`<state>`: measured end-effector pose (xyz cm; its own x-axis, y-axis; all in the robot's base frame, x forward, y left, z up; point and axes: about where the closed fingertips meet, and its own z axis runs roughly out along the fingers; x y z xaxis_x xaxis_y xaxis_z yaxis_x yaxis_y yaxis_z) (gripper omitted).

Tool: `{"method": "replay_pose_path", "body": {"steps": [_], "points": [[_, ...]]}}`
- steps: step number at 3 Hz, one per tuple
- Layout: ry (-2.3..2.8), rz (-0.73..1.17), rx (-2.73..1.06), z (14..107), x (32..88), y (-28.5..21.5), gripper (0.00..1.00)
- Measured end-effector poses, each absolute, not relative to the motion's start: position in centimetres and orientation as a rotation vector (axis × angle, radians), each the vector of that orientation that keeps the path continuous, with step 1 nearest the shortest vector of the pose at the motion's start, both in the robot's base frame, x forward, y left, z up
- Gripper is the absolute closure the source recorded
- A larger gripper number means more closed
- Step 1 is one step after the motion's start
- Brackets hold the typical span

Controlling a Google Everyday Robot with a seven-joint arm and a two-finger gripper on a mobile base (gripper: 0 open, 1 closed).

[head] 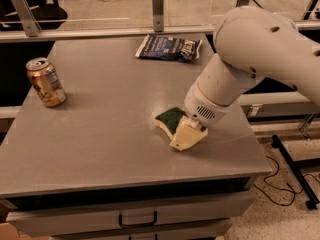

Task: Pick sponge

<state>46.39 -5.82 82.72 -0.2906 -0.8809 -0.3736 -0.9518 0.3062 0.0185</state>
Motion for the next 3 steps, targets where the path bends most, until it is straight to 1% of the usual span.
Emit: {"method": "replay_pose_path", "body": {"steps": [1, 2, 3], "points": [[2.16, 0.399, -1.664, 85.7, 48.3, -5.2, 1.0], [1.939, 0.494, -1.663, 90.9, 51.5, -4.1, 1.0], [1.827, 0.471, -1.641, 95.3, 52.9, -3.6, 1.0]]}}
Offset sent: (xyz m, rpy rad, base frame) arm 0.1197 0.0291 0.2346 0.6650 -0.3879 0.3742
